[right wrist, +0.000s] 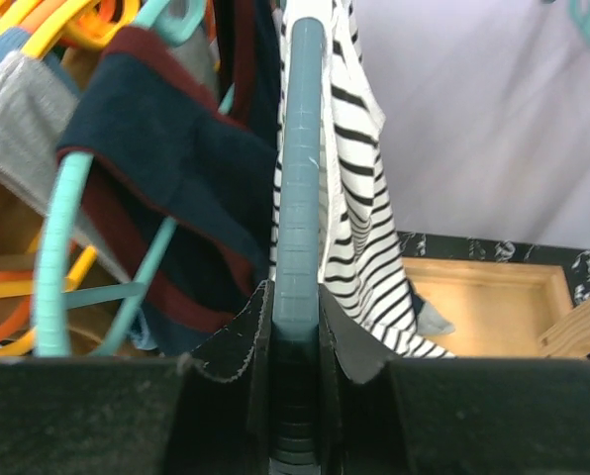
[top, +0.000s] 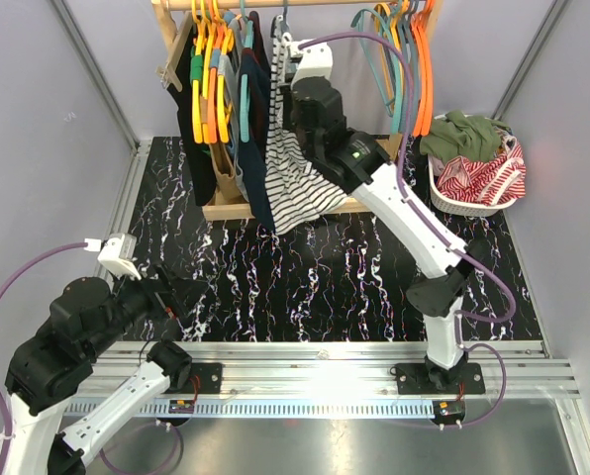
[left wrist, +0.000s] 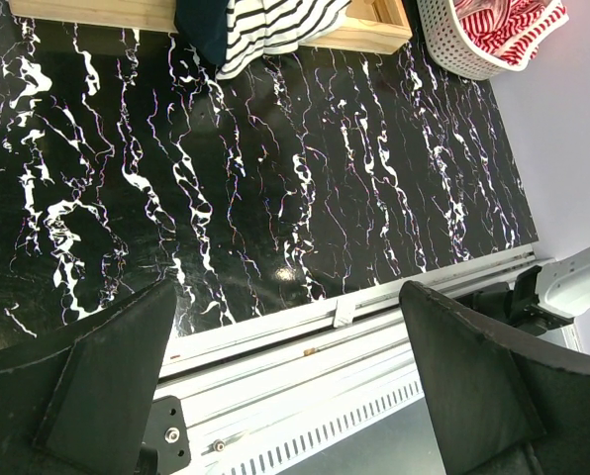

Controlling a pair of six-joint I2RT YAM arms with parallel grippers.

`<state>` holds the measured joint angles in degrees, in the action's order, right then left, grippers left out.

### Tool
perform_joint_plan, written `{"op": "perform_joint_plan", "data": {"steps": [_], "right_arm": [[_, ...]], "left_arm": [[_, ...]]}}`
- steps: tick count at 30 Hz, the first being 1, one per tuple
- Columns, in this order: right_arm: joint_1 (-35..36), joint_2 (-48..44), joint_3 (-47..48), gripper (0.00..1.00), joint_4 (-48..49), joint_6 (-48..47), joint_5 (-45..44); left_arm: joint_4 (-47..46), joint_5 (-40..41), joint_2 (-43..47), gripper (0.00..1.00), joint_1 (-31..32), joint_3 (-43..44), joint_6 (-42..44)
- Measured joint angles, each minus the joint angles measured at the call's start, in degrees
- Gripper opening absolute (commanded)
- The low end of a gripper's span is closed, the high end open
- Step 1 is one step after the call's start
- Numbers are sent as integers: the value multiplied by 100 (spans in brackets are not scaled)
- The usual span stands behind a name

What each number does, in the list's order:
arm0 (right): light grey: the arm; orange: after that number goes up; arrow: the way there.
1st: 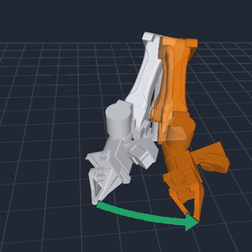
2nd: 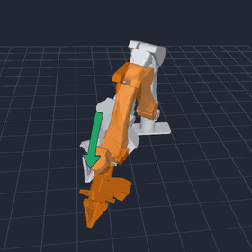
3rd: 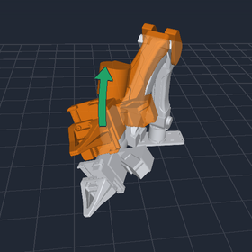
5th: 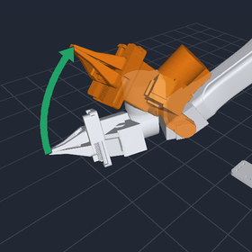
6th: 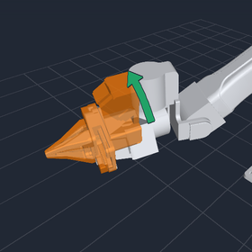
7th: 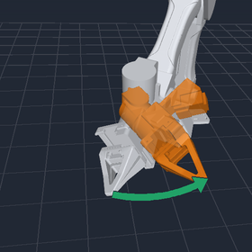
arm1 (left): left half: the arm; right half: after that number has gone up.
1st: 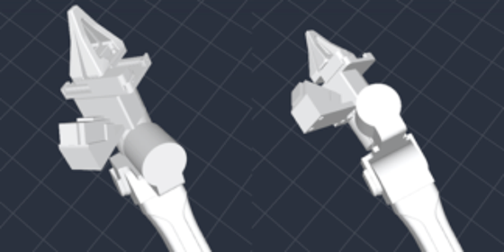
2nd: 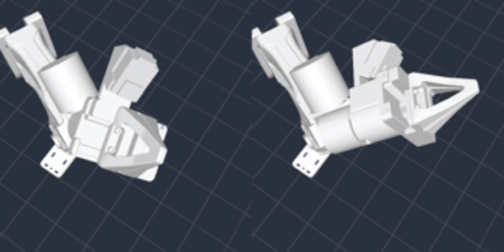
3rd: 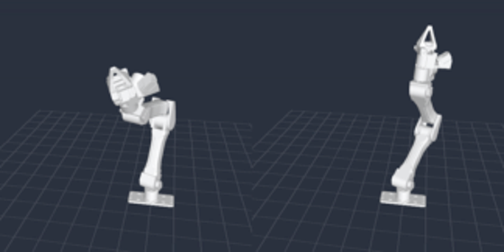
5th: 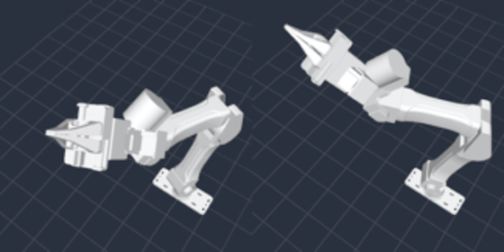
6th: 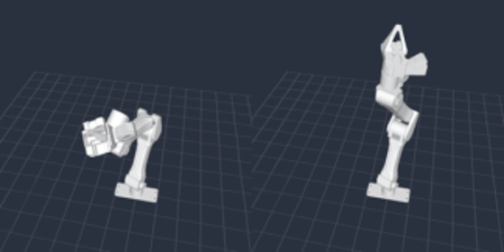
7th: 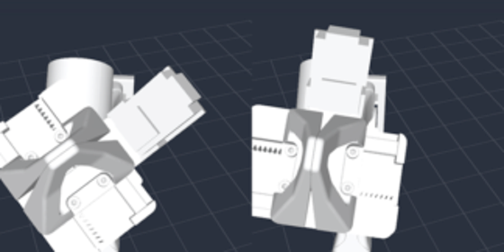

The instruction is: Remove the tank top from the hanger

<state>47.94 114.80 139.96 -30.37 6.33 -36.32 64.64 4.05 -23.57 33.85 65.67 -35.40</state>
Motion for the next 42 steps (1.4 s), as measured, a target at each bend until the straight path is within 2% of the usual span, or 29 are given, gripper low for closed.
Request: {"op": "perform_joint_plan", "data": {"steps": [7, 14, 18, 24, 32, 37, 42], "right_arm": [[-382, -1082, -1318, 0, 809, -494, 531], [-824, -2205, -2771, 0, 1884, -533, 1305], [-973, -2450, -2966, 0, 1947, -461, 1493], [-1005, -2942, -3375, 0, 1617, -297, 1812], [-1021, -5018, -4868, 0, 616, 190, 2592], [-1025, -6336, -4977, 0, -308, 511, 2949], [-1025, -7200, -4900, 0, -1193, 940, 3263]], "left_arm": [[-2, 63, -13, 99, 13, 20, 2], [-13, 116, -90, 99, 28, 160, 44], [-37, 116, -181, 99, 39, 175, 48], [-232, 0, -459, 99, 39, 291, 146], [-1062, -730, -1235, 99, 39, 909, 546], [-1596, -1453, -2277, 99, 39, 1602, 870], [-2229, -2197, -3471, 99, 74, 2332, 1049]]}}
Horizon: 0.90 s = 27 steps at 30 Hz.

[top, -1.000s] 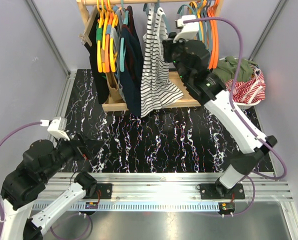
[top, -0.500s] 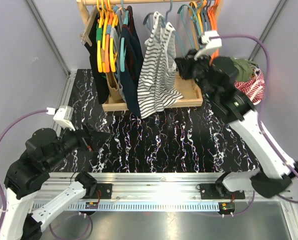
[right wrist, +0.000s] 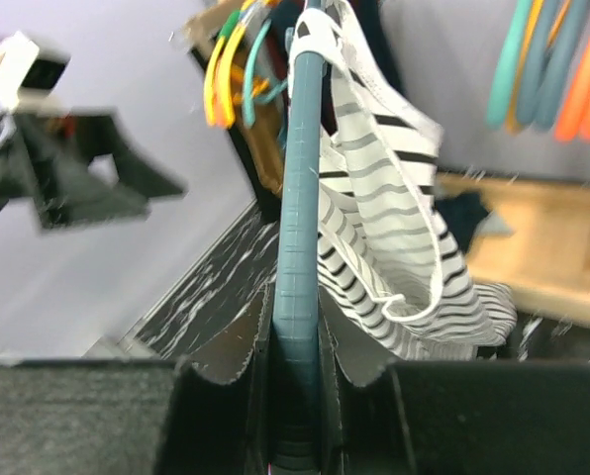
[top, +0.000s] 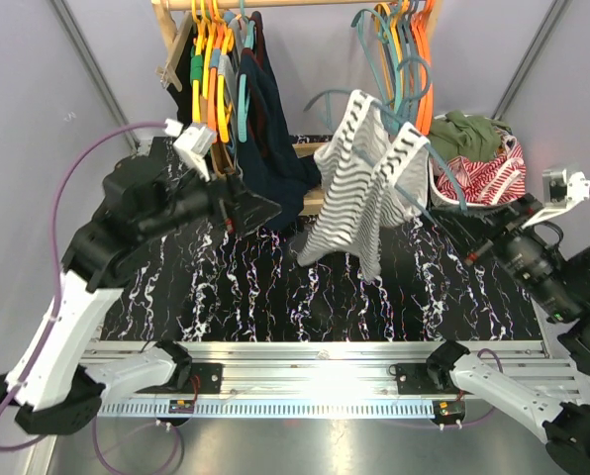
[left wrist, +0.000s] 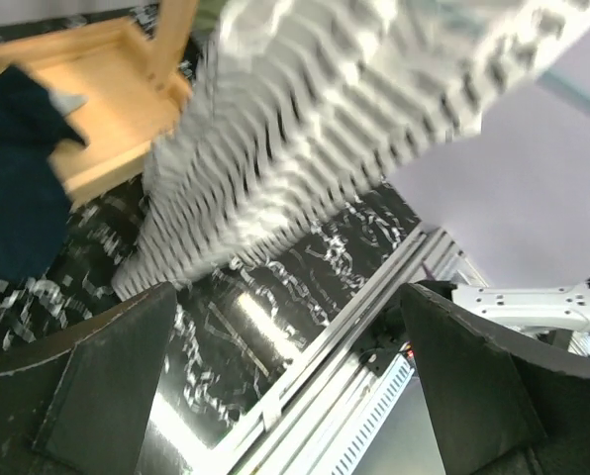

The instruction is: Remove the tank top from the hanger

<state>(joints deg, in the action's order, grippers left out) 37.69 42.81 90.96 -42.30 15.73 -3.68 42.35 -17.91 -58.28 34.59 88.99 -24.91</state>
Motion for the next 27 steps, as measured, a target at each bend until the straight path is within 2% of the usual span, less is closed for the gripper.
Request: {"op": "perform_joint_plan", "data": {"steps": [4, 8, 14, 18, 25, 27], "right_arm": [[0, -232, -203, 0, -511, 385, 450], [0, -142, -719, 0, -887, 715, 905], [0, 94, -1064, 0, -1226, 955, 1193], [0, 83, -1064, 0, -1231, 1003, 1237], [0, -61, -1062, 0, -1231, 1012, 1220], [0, -61, -1062, 0, -1231, 1019, 1220]], "left_arm": [[-306, -323, -584, 99, 153, 439, 153], [-446, -442, -1113, 99, 599, 824, 461], [-466, -365, -1679, 99, 1075, 802, 831], [-284, 31, -1989, 99, 1123, 800, 942], [170, 1270, -2201, 99, 1121, 688, 933], [175, 1471, -2205, 96, 1119, 645, 922]]}}
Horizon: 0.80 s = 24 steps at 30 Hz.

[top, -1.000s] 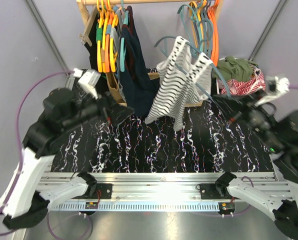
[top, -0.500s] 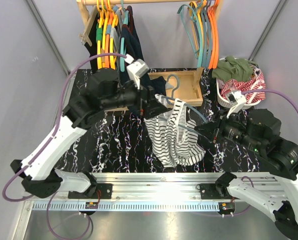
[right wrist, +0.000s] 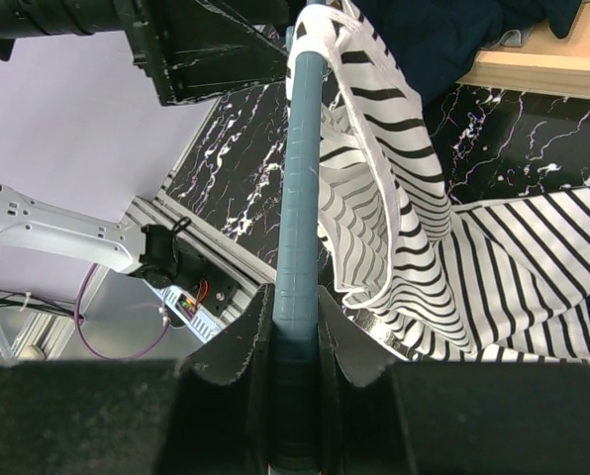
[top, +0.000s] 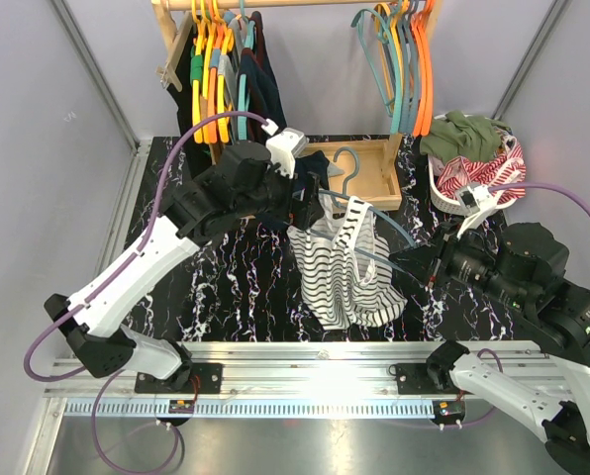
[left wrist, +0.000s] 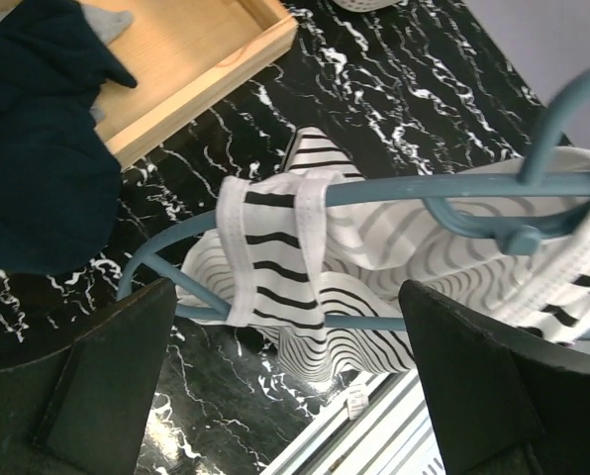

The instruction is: Remove the tank top from the hanger

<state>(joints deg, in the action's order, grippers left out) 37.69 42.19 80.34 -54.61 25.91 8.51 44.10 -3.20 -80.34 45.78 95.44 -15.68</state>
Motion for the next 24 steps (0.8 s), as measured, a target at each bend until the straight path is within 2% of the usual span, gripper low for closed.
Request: {"op": "perform_joint_plan", "data": {"steps": [2, 3, 5, 6, 8, 9, 11, 18, 20, 24], "right_arm": [[0, 4, 0, 0, 0, 4, 0], [0, 9, 0, 0, 2, 7, 0], [0, 13, 0, 0, 7, 9, 0], [0, 13, 0, 0, 9, 9, 0], [0, 13, 0, 0, 9, 15, -7], [0, 11, 0, 0, 7, 28, -11], [0, 11, 0, 0, 4, 44, -46], [0, -31, 4, 0, -35, 103, -219], [0, -70, 15, 0, -90, 118, -269], [0, -186, 131, 0, -227, 160, -350]], "left_arm": [[2, 90, -28, 87, 2, -28, -17], [-4, 111, -74, 69, 2, -31, -44], [-11, 109, -184, 48, 2, -31, -90], [-7, 92, -271, 32, 2, -31, -105], [7, 46, -459, 20, 2, -31, -109], [15, 26, -538, 9, 2, -31, -109], [55, 11, -614, 0, 2, -31, -140], [369, 212, -511, 0, -127, 210, -98], [391, 205, -393, 0, -459, 214, -57], [219, 0, -162, 0, -1626, -208, 28]]}}
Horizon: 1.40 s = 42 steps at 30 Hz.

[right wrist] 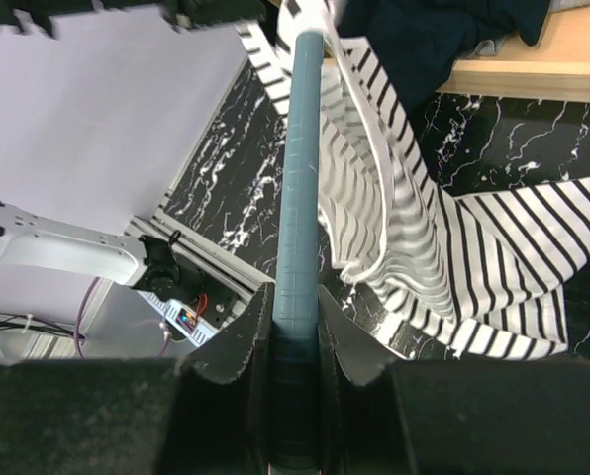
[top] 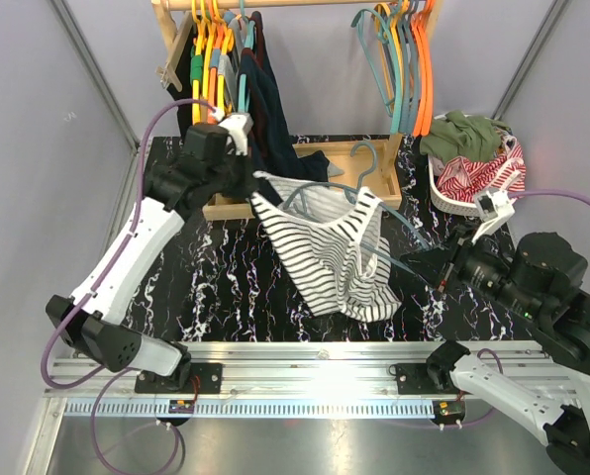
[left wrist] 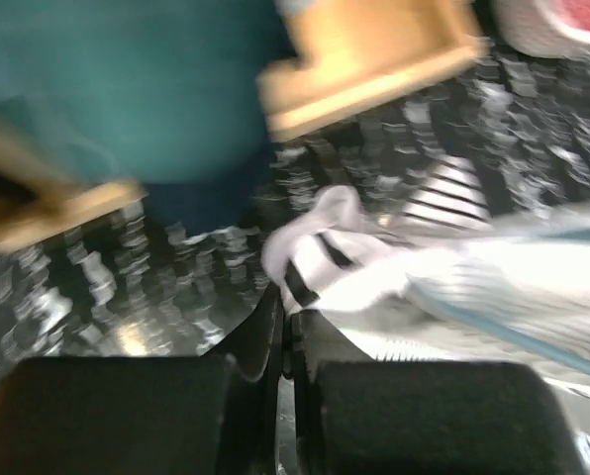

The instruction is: Remove the tank top from the hanger

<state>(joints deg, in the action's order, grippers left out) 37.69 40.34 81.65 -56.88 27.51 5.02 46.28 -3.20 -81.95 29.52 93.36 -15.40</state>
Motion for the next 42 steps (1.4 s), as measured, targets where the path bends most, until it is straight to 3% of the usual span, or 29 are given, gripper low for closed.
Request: {"op": "perform_joint_plan", "data": {"steps": [3, 9, 15, 19, 21, 23, 24, 27, 32, 37, 42], "right_arm": [[0, -122, 55, 0, -24, 48, -15], [0, -374, 55, 0, -46, 197, -105], [0, -400, 50, 0, -42, 328, -267], [0, -444, 46, 0, -42, 376, -525], [0, -450, 46, 0, -46, 393, -634], [0, -411, 46, 0, -66, 400, -658], [0, -363, 46, 0, -101, 402, -651], [0, -116, 48, 0, -229, 396, -555], [-4, 503, 111, 0, -455, 227, 92], [-20, 1064, 247, 0, -671, -186, 1711], [-22, 1388, 267, 0, -780, -501, 3351]], "left_arm": [[-186, -293, 7, 0, -527, -669, 24], [-470, -1373, -179, 0, -380, -1989, -114], [-688, -1939, 20, 0, 352, -2546, -326], [-907, -2166, 868, 8, 1080, -2905, -745], [-1029, -2275, 1338, 19, 1357, -2994, -977], [-1126, -2315, 1720, 78, 1572, -3008, -1156], [-1156, -2323, 1897, 99, 1659, -2994, -1226], [-892, -2212, 2227, 99, 1784, -2721, -1373], [-35, -1351, 2562, 99, 1788, -1722, -1102], [813, -684, 3034, 99, 1786, -1362, -647], [1322, -1298, 3442, 99, 1779, -1720, -374]]}}
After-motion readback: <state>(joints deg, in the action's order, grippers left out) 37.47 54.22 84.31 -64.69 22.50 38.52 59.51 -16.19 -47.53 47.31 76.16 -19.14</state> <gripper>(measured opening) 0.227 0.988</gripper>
